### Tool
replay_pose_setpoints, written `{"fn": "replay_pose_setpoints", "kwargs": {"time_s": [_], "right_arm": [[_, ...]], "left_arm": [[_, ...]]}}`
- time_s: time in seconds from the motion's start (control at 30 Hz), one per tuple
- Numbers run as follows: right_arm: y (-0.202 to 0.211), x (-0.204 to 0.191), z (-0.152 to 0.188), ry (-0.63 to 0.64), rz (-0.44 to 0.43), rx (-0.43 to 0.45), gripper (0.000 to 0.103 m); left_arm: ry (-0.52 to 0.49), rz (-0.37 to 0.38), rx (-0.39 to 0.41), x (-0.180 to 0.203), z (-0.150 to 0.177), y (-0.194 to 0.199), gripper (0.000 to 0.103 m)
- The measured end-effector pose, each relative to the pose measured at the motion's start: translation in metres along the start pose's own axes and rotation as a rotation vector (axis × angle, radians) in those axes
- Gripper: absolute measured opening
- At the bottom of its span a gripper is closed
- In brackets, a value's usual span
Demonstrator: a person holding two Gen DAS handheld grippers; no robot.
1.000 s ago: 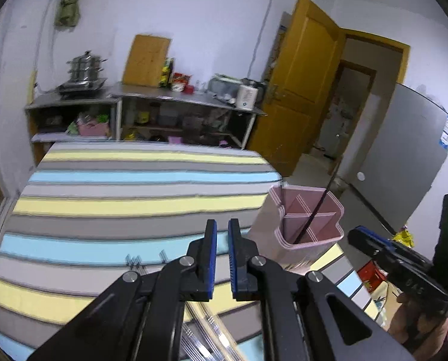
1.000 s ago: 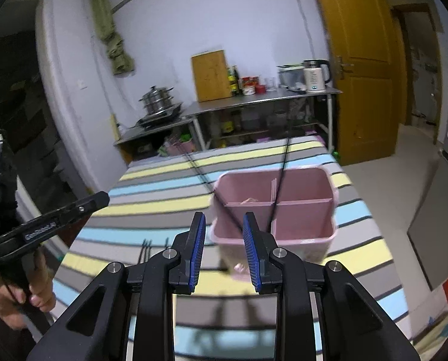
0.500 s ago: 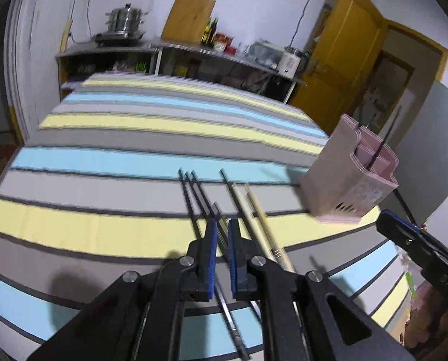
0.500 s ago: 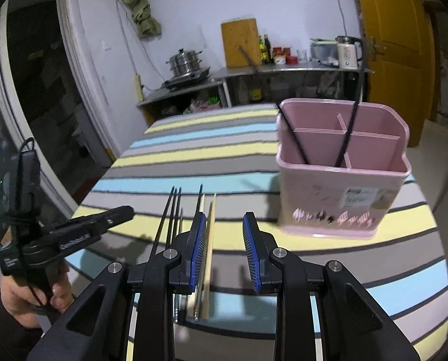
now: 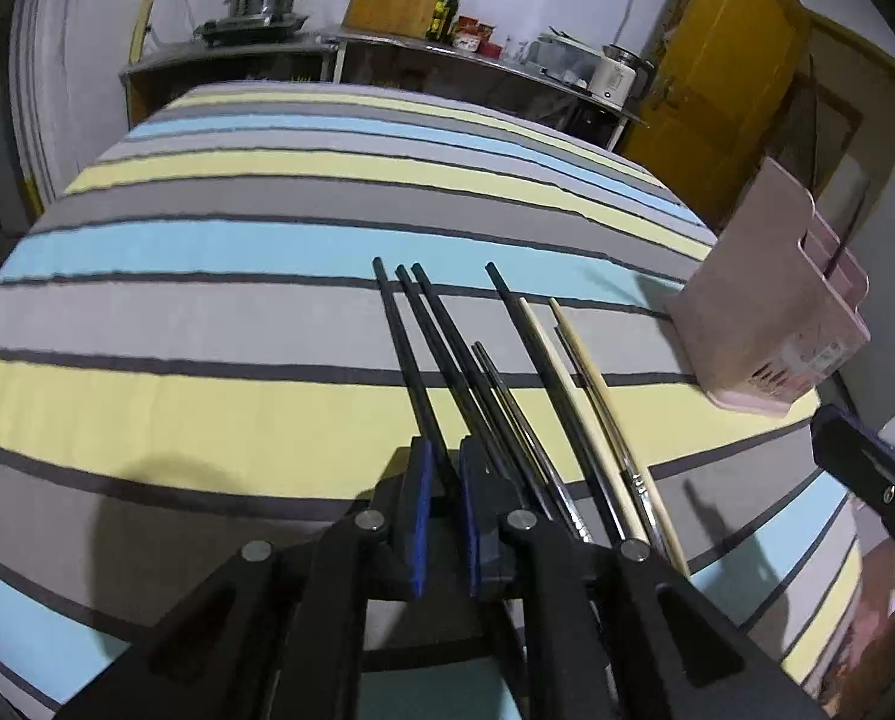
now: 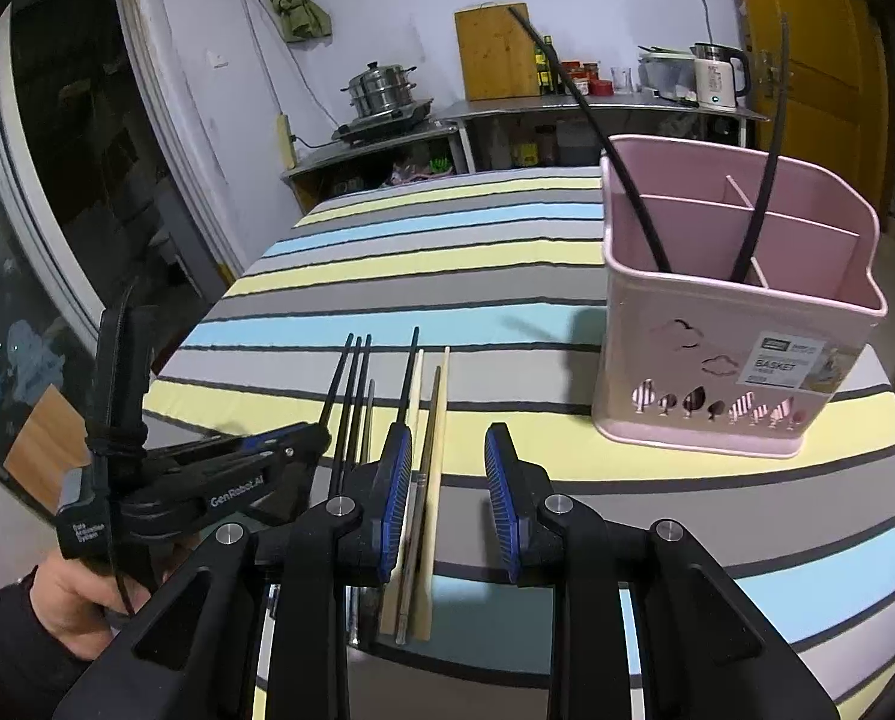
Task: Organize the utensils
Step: 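Return the right gripper to the chopsticks and close on black ones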
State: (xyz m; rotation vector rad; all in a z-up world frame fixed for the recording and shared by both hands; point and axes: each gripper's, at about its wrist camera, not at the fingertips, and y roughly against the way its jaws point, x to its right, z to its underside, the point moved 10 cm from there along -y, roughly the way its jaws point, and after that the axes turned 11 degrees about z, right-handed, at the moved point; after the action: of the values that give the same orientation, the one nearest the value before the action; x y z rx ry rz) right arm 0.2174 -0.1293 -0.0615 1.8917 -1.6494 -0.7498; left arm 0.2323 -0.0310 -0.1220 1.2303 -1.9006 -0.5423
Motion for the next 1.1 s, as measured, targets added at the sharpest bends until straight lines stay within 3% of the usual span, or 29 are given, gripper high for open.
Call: {"fn": "replay_pose_setpoints", "kwargs": {"time_s": [0.5,0.7,1.1], "right_arm": [[-0.040,-0.055,0.005,0.084,-0.075,-0.072,0.026],[-0.066,-0.084,0.005,0.141,-0.104,-0.112,0.022],[-0.108,-0.097,0.005,0.185,-0.106,-0.185,0.013]], "left_arm": [[0.033,-0.062,0.013,-0.054,0.003,0.037,0.009],[0.062,-0.051,0.018,-0.069,0.001,0.048,0.009],[0.106,-0.032,0.019,-0.077,-0.014,0.033,0.009]]}}
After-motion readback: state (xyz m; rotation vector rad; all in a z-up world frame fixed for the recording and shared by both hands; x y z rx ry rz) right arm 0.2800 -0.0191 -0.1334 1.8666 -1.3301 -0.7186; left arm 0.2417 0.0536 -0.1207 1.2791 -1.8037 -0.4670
